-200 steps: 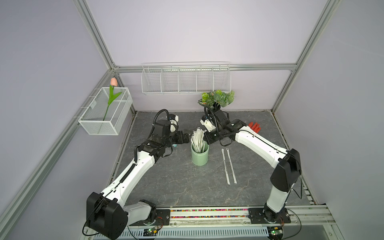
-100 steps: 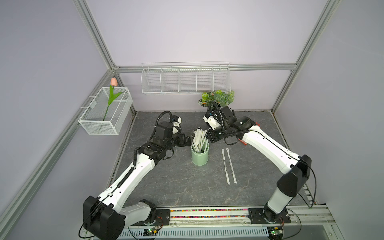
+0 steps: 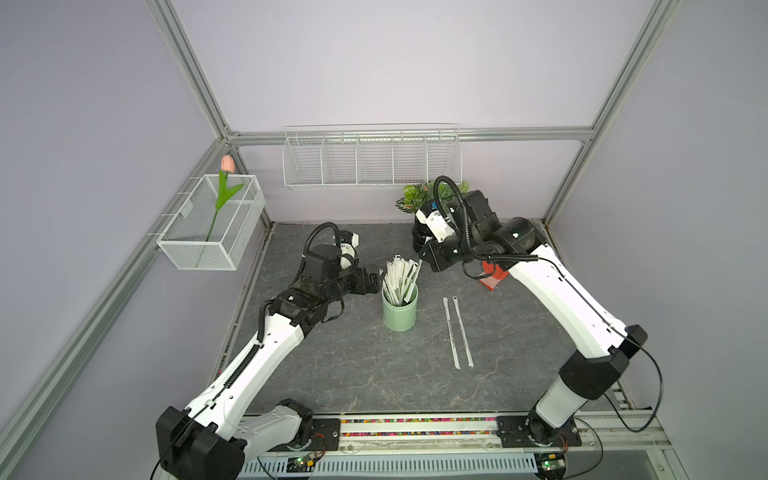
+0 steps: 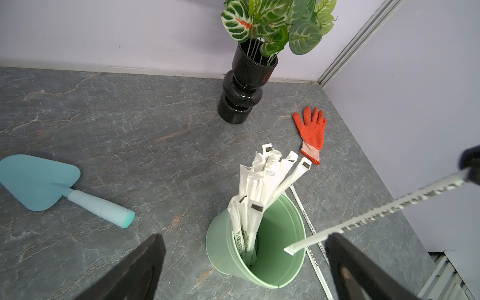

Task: Take the straws out of the storage container
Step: Pick up the straw from the container, then place the straw at the center of the board.

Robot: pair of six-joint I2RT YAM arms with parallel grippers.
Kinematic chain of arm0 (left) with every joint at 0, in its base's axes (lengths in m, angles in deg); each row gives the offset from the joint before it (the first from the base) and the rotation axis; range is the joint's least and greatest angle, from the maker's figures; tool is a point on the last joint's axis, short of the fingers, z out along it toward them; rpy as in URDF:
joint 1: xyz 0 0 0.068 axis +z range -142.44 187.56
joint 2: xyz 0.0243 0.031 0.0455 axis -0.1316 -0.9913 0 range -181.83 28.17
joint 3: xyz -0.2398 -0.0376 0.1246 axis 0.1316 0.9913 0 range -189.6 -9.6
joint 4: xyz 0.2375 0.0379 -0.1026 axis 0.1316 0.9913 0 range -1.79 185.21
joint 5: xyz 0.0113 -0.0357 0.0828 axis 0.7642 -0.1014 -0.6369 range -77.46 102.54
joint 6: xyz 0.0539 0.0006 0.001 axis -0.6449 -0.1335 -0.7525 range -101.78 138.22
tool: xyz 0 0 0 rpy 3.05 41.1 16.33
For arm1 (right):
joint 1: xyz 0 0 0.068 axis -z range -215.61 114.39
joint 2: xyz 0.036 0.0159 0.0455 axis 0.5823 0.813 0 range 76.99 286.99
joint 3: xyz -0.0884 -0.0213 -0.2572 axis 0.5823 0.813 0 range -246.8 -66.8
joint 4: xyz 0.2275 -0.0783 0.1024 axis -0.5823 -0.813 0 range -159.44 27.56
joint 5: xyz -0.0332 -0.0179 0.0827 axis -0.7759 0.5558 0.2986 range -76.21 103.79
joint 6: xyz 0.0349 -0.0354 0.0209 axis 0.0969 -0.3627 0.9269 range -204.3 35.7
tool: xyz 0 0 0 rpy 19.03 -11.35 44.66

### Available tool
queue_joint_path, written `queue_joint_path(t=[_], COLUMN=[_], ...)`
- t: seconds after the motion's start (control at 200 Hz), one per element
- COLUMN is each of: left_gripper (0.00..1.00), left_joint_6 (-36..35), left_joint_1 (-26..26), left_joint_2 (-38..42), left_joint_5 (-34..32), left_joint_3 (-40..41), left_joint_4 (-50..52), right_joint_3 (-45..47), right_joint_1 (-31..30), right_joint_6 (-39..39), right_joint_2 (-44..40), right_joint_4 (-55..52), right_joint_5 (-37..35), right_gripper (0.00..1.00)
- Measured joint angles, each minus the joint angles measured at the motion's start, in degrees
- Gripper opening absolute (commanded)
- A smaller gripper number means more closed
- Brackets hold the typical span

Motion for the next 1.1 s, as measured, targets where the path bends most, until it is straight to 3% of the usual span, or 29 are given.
queue_joint_path(t=[0.14, 0.51, 1.1], left_gripper=[1.00, 1.00, 1.00], left_joint_6=[0.0, 0.0, 0.0], left_joint_1=[0.0, 0.0, 0.0], left_joint_2=[0.0, 0.0, -0.1], left_joint_5=[0.0, 0.0, 0.9], left_joint_3=[0.0, 0.0, 0.0], left_joint_4=[0.0, 0.0, 0.0], right_joint_3=[-3.7, -3.2, 17.4], right_joint_1=[1.0, 6.1, 17.6], right_joint_6=[-0.1, -0.6, -2.6], right_joint_2=[-1.0, -3.7, 1.3], right_joint_4=[-3.8, -14.0, -25.1], right_joint_5=[1.1, 4.0, -5.4], right_gripper=[0.08, 0.07, 0.07])
